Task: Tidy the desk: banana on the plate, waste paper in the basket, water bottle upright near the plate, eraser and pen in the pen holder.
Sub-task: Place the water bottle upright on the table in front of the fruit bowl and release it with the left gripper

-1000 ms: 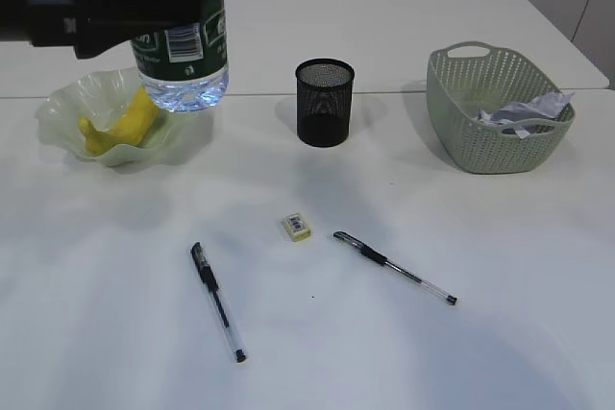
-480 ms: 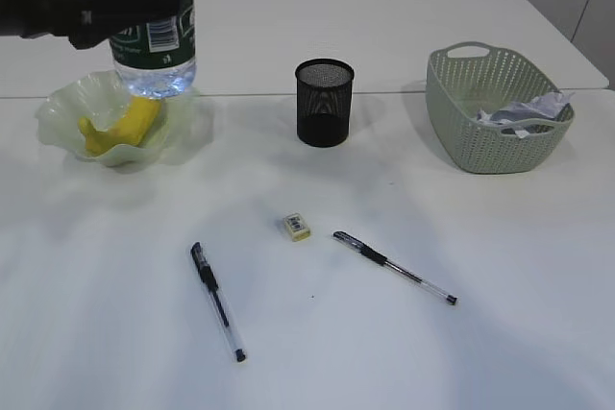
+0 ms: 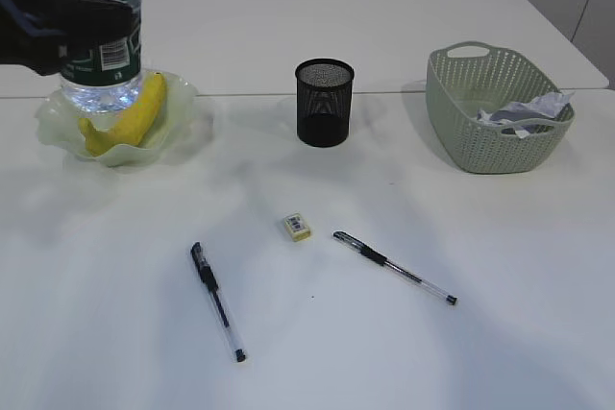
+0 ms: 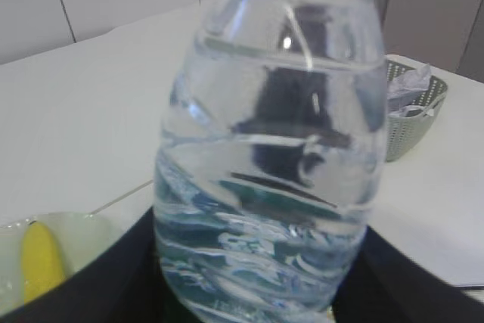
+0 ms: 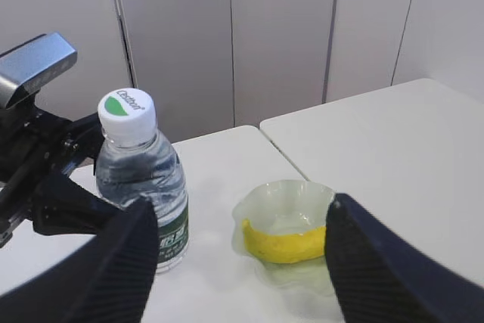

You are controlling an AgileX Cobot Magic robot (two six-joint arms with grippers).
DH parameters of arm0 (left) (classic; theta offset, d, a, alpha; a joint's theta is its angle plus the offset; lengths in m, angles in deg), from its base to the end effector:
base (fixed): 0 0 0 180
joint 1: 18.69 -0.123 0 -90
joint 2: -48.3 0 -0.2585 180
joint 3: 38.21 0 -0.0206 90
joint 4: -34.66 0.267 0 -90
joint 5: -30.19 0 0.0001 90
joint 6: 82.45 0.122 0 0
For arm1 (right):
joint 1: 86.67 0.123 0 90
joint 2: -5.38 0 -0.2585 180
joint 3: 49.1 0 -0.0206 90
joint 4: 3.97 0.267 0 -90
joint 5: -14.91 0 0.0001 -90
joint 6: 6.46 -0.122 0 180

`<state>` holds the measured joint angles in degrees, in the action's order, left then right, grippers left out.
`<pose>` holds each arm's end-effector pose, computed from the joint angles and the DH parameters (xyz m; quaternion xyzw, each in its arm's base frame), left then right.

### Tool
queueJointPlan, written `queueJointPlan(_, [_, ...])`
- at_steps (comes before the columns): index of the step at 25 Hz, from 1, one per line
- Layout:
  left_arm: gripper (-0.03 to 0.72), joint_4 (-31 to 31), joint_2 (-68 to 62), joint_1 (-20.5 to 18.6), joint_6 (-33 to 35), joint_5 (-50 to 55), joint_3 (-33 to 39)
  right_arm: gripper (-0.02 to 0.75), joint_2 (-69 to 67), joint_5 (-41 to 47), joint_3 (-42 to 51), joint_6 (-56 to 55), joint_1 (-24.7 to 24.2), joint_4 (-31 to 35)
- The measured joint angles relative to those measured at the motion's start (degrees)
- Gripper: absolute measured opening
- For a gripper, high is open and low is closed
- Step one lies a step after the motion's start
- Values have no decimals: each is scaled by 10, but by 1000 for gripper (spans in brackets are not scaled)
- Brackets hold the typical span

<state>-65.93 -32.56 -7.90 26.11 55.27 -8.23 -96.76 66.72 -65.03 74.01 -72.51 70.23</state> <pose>0.3072 -0.1104 0.2721 0.2468 0.7509 -0.1901 0.5824 0.3617 0.1865 0.3928 -0.4265 0.6360 0.3262 0.5543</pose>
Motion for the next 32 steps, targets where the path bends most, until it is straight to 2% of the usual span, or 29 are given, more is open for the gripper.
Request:
queueJointPlan(15, [409,-6,13,0,7,-27,15,512,1,30,0,-46,-1,-52])
queueJointPlan(21, [409,-8,14,0,7,-41,52,512,1,39,0,-67,-1,-87])
queueJointPlan(32, [409,-12,14,0,8,-53,59,513,1,53,0,-81,-1,-98])
